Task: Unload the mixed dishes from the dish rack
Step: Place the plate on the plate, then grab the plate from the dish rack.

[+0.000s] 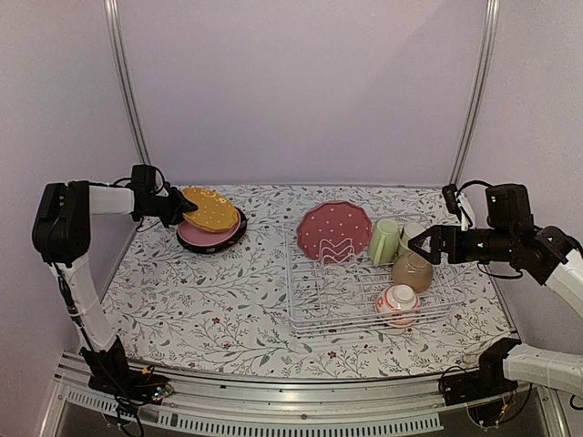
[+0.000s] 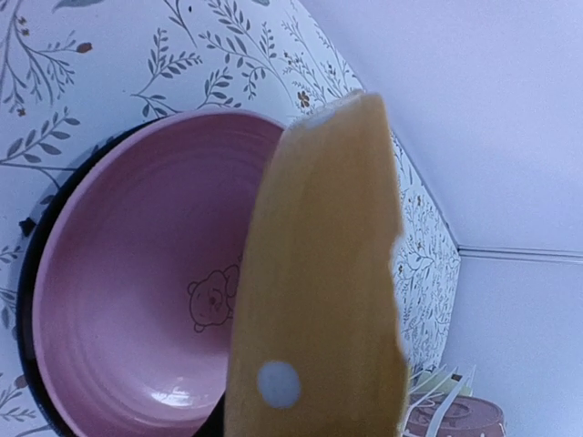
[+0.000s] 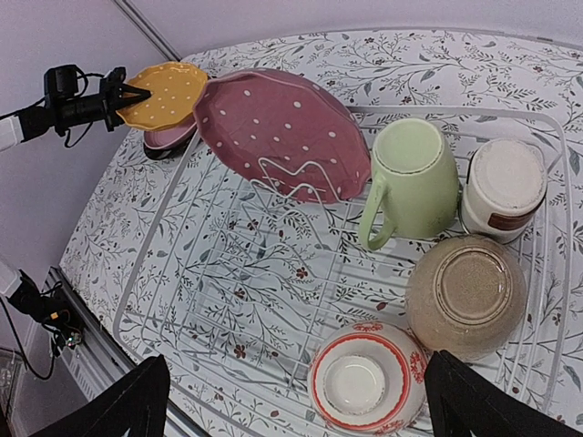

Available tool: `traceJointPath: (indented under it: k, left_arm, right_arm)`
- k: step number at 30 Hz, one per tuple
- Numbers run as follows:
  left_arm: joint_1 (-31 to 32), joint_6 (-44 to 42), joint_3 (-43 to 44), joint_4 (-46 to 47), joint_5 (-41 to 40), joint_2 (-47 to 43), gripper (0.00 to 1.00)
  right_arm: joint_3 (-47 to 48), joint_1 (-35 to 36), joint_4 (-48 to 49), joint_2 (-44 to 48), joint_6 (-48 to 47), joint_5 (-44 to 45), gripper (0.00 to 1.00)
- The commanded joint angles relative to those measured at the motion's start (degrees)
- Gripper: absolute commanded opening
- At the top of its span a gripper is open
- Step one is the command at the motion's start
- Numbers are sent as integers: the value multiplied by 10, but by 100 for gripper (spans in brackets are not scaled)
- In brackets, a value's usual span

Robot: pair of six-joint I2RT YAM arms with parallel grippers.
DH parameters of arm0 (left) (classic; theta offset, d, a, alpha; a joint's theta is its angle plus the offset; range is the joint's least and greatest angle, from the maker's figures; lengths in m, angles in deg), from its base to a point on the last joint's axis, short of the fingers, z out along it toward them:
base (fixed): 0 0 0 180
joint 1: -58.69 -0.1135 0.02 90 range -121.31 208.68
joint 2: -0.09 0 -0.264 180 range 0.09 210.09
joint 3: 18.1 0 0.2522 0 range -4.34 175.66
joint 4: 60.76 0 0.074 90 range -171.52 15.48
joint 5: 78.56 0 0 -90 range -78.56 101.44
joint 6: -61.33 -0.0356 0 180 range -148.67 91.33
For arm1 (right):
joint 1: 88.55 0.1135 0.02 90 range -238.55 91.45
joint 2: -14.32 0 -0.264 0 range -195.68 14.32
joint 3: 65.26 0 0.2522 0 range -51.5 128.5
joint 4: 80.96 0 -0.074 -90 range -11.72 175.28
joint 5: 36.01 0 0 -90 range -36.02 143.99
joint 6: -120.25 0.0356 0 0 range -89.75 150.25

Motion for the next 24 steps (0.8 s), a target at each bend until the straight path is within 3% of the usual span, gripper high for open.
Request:
traceJointPath:
  k: [1, 9, 17, 22, 24]
  left_arm:
    - [-1, -6, 14, 37, 21, -4, 25]
    - [4, -24, 30, -22, 1, 1, 35]
    - [24, -89, 70, -133, -81, -22, 45]
    - [27, -100, 79, -155, -100, -20, 50]
    - [28, -102, 78, -160, -109, -20, 56]
  right_arm:
    - [2, -2, 8, -3, 5, -6, 99]
    - [-1, -2, 5, 2, 4, -5, 99]
    - [-2, -2, 4, 4, 4, -4, 99]
    - [1, -2, 4, 1, 2, -3, 99]
    - [1, -2, 4, 0, 2, -3, 99]
